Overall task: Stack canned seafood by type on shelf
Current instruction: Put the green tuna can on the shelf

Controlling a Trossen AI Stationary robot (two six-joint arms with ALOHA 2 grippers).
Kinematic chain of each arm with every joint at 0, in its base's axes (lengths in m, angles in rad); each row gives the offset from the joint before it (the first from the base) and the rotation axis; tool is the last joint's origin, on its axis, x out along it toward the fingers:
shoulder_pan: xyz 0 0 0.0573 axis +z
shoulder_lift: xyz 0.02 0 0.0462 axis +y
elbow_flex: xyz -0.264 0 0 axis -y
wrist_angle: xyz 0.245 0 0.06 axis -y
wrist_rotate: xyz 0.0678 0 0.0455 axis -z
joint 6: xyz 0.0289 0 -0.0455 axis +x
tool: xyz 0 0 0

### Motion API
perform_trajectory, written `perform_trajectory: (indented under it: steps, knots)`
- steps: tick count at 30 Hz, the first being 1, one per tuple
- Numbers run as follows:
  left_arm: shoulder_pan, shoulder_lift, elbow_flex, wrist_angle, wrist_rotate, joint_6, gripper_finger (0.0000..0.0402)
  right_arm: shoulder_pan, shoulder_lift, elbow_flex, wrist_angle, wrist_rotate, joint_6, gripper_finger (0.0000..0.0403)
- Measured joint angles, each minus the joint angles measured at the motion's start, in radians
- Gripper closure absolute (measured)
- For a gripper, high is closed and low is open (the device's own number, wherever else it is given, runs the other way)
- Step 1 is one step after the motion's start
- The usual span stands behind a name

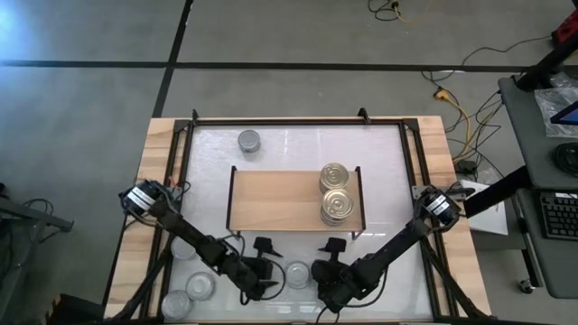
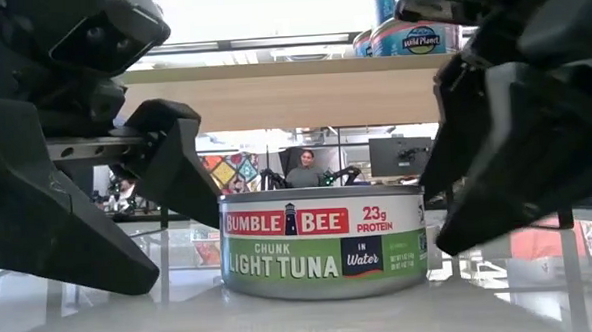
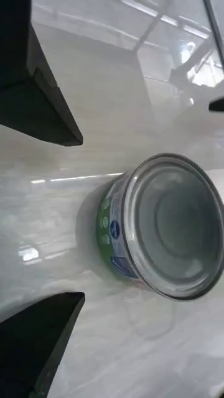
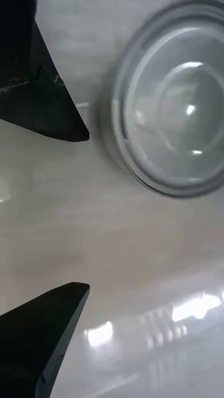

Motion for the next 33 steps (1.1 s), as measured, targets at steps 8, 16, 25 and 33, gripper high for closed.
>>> perform_trajectory:
  steps: [8, 16, 25, 33]
  knots:
    - [0.004, 0.068, -0.034, 0.241, -0.021, 0.059, 0.0018, -0.019, 0.0, 0.005, 0.013, 0.019, -0.035, 0.0023]
    - [0.024, 0.158, -0.027, 0.452, 0.066, 0.034, 0.0011, -0.036, 0.003, 0.003, 0.071, 0.067, -0.061, 0.0023]
    - [0.022, 0.203, -0.005, 0.499, 0.087, -0.036, 0.001, 0.0, -0.025, 0.004, 0.022, 0.046, -0.01, 0.0023]
    - [0.016, 0.197, -0.003, 0.487, 0.089, -0.049, 0.001, 0.055, -0.035, 0.005, -0.05, -0.054, 0.108, 0.0023]
